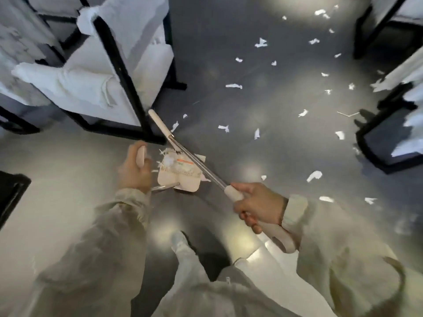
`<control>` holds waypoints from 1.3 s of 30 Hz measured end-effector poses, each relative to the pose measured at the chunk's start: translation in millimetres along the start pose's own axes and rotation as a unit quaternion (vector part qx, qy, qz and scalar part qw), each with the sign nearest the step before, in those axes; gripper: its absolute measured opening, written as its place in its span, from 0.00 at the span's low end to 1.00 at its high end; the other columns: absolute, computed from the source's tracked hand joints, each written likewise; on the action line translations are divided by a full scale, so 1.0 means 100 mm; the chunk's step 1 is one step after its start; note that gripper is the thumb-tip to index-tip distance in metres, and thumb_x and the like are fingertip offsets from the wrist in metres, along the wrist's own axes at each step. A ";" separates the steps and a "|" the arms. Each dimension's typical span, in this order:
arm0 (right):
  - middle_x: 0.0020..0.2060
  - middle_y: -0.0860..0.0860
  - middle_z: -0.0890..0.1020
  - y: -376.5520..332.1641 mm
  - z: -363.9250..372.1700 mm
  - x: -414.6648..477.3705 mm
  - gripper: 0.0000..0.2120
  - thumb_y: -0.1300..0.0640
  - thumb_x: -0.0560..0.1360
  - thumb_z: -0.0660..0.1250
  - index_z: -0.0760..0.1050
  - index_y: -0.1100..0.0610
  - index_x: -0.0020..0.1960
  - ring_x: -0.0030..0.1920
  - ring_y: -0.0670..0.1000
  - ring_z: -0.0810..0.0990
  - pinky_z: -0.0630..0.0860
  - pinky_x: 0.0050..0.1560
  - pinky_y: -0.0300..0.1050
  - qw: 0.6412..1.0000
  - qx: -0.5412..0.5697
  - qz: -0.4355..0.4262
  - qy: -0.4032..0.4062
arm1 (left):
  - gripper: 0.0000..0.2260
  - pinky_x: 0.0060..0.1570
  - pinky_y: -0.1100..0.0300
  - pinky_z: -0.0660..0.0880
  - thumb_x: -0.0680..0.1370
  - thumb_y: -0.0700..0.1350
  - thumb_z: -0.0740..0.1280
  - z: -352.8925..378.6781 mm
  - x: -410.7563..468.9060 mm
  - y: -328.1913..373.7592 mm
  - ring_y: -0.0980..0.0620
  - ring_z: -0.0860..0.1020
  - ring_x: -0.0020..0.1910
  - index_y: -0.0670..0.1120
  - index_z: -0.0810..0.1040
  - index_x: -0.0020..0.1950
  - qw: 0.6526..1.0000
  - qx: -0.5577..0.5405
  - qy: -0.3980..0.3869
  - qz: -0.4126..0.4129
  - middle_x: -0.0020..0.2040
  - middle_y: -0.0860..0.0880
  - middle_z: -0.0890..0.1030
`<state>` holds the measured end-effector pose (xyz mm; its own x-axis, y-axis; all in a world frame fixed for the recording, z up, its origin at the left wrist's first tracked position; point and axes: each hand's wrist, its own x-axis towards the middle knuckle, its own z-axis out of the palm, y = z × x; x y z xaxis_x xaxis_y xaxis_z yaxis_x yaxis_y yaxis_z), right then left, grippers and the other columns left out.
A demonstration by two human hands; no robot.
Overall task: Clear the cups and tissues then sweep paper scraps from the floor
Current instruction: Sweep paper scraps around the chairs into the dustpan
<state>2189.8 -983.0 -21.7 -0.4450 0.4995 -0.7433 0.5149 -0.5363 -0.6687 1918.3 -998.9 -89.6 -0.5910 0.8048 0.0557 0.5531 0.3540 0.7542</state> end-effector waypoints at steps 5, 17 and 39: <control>0.24 0.54 0.66 0.43 -0.66 -0.58 0.27 0.70 0.75 0.59 0.65 0.50 0.70 0.16 0.46 0.64 0.64 0.18 0.33 0.988 0.119 -0.016 0.094 | 0.12 0.47 0.55 0.73 0.76 0.43 0.63 0.90 -0.04 0.89 0.42 0.76 0.41 0.56 0.72 0.58 0.994 -0.042 -0.048 0.089 0.41 0.50 0.76; 0.20 0.51 0.69 1.18 -2.10 -1.06 0.24 0.67 0.77 0.59 0.64 0.52 0.71 0.19 0.47 0.64 0.65 0.18 0.34 0.889 0.334 -0.012 0.313 | 0.14 0.42 0.44 0.78 0.77 0.43 0.62 3.20 -0.24 3.02 0.31 0.76 0.44 0.63 0.71 0.53 0.924 -0.073 -0.300 0.226 0.44 0.44 0.76; 0.21 0.53 0.66 3.39 -4.64 -2.51 0.31 0.69 0.77 0.59 0.57 0.50 0.76 0.15 0.45 0.62 0.62 0.19 0.32 0.500 0.628 -0.012 0.596 | 0.12 0.43 0.42 0.77 0.78 0.42 0.62 6.65 -3.63 6.16 0.39 0.74 0.42 0.57 0.72 0.57 0.638 -0.116 -0.604 0.464 0.42 0.46 0.74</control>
<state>2816.1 -974.2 -53.4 0.6994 0.1655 -0.6953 -0.6789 -0.1503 -0.7187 2864.0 -756.4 -80.7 0.8880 0.4465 0.1099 0.1507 -0.5084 0.8478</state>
